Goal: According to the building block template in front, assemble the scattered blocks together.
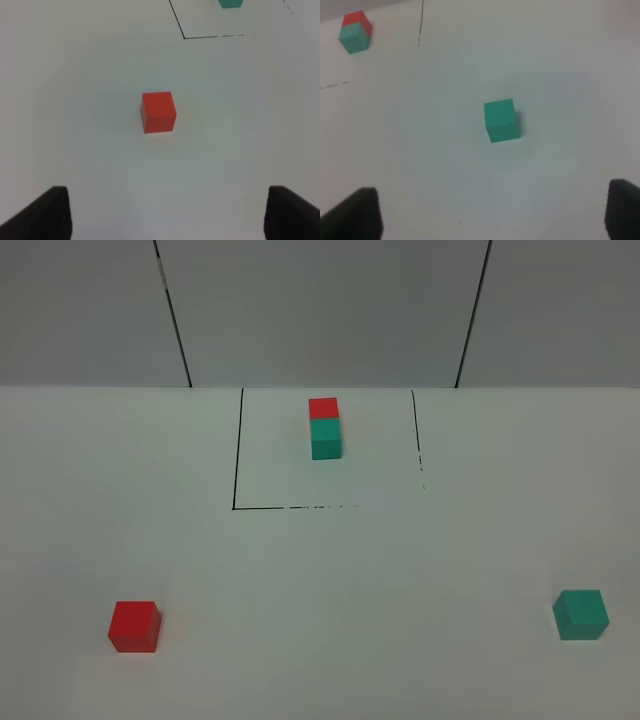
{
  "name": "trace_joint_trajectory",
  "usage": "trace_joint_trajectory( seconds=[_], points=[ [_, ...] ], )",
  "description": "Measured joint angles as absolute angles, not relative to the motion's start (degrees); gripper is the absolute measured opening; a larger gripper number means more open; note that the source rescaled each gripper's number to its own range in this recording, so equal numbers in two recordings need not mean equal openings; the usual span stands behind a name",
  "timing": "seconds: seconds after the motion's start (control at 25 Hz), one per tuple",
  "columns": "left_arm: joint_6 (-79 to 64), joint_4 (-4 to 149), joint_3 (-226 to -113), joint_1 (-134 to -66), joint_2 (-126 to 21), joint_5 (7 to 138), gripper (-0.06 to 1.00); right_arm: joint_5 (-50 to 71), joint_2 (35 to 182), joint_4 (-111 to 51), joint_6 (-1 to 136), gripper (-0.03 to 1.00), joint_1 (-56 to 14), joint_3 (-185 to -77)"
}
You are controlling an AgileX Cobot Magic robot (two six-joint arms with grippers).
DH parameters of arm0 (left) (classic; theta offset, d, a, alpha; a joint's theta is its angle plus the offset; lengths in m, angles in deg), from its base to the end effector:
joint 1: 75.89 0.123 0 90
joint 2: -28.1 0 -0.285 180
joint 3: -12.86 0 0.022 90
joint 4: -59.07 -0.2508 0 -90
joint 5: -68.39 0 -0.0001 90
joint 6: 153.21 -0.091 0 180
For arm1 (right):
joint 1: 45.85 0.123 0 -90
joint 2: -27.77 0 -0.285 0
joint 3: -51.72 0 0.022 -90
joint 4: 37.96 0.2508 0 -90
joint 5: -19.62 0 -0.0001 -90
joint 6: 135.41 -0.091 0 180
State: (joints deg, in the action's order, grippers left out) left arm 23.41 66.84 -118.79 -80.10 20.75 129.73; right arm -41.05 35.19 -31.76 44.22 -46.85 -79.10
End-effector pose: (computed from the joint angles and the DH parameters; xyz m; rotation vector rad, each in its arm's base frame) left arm -0.0080 -0.0102 0.2781 0.1430 2.0345 -0.1713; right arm -0.0046 0.0087 0.2748 0.0198 2.0441 0.1227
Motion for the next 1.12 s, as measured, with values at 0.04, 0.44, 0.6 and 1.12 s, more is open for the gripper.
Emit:
trace_joint_trajectory(
  seconds=[0.04, 0.44, 0.6, 1.12],
  points=[
    [23.4, 66.8, -118.8, -80.1, 20.8, 129.7, 0.65, -41.0, 35.2, -31.8, 44.2, 0.78, -46.8, -79.1],
    [23.4, 66.8, -118.8, -80.1, 20.8, 129.7, 0.65, -41.0, 35.2, -31.8, 44.2, 0.78, -46.8, -79.1],
    [23.4, 66.8, -118.8, -80.1, 20.8, 129.7, 0.65, -41.0, 35.2, -31.8, 44.2, 0.78, -46.8, -79.1],
    [23.4, 66.8, -118.8, -80.1, 20.8, 129.7, 0.65, -41.0, 35.2, -31.7, 44.2, 0.78, -46.8, -79.1]
  ],
)
